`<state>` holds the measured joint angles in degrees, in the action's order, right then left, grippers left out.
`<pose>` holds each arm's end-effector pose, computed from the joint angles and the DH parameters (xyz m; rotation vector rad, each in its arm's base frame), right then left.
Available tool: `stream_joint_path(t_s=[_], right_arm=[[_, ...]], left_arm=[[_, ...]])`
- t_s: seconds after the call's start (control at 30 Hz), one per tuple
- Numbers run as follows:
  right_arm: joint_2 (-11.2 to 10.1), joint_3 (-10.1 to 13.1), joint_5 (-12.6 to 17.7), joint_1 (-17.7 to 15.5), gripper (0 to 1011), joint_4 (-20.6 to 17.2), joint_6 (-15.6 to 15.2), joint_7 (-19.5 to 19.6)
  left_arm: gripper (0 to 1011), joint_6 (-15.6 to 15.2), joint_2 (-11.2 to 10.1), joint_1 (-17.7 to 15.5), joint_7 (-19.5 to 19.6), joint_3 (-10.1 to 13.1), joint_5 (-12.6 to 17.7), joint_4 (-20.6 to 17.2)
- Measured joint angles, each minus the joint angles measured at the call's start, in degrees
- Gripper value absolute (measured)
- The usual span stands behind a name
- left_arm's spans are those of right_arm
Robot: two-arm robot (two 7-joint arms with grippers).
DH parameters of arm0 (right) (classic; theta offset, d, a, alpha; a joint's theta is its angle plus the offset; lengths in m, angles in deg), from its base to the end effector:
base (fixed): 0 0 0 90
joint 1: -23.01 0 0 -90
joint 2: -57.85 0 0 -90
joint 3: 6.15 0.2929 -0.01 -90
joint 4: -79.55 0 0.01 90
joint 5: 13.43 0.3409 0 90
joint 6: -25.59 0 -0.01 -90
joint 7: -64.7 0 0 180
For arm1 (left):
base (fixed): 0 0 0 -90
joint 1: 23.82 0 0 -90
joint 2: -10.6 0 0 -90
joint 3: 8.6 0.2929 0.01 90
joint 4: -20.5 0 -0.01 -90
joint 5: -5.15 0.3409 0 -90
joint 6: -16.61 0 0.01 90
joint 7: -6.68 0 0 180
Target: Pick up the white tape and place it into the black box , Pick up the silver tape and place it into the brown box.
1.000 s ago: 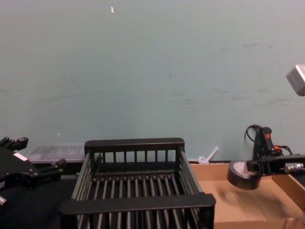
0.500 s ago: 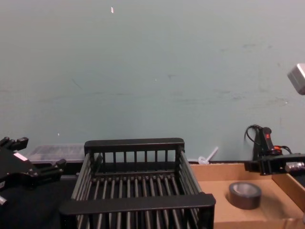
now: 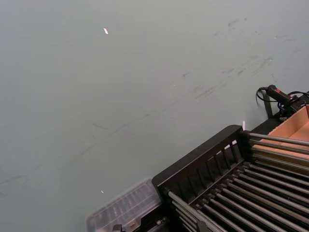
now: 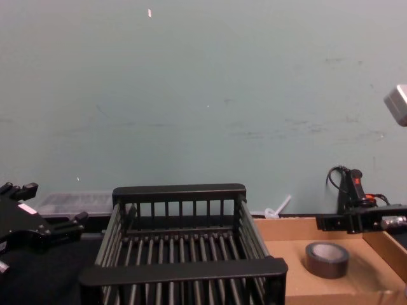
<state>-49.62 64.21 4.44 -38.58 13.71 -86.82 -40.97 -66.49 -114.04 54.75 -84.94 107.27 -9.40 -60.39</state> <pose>0.4873 -0.0298 -0.2605 -0.3721 0.2423 -1.1299 0.3889 0.0758 -0.3109 0.3047 -0.2847 1.2479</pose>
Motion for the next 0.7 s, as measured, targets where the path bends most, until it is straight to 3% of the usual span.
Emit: stream_joint_path(t_s=[0.3,0.7], right_arm=[[-0.02,0.00,0.05,0.00,1003,-0.04,-0.04,0.00],[-0.02,0.00,0.06,0.00,1002,-0.05,-0.04,0.00]], left_arm=[[1001,0.00,0.00,0.00,0.00,0.00,0.00,0.00],[1001,0.00,0.00,0.00,0.00,0.01,0.00,0.00]])
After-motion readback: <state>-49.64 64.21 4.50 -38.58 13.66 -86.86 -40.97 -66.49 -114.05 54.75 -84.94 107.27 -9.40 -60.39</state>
